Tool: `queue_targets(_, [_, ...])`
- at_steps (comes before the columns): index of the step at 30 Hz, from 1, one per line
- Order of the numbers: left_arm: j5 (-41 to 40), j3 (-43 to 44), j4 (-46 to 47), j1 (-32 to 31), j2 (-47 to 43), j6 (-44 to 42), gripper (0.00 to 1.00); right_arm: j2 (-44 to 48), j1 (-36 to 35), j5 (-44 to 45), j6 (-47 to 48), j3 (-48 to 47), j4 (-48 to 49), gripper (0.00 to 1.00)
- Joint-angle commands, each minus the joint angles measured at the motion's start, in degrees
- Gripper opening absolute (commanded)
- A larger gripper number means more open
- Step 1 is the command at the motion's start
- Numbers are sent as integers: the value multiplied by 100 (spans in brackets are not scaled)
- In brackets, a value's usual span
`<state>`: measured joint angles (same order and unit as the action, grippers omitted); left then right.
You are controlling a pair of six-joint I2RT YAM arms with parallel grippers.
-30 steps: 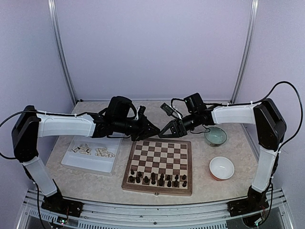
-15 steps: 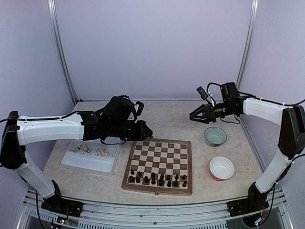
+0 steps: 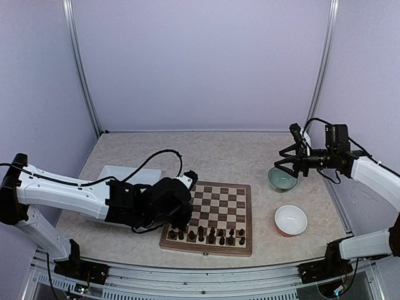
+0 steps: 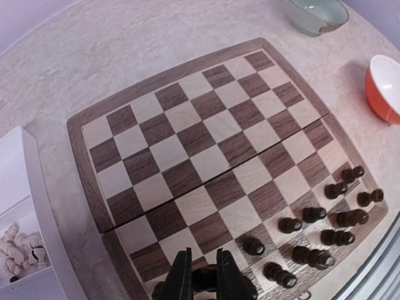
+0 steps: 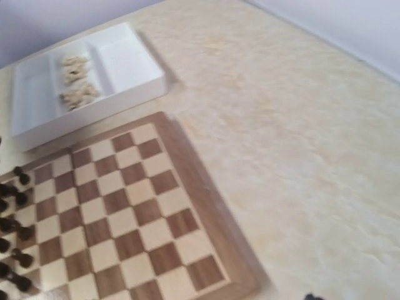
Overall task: Set up the chess pieces on the board
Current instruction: Pick up the pawn from f7.
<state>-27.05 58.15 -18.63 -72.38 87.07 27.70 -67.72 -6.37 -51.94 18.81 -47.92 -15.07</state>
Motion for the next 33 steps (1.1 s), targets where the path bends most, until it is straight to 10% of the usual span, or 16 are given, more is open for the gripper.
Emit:
queue_targets(1, [-121,-417,127,-59,-76,-74,4,385,369,107,-32,209,546,70])
queue_targets(33, [776,-66,675,70,1076,-511,8,464,584,-157,84,433,686,73])
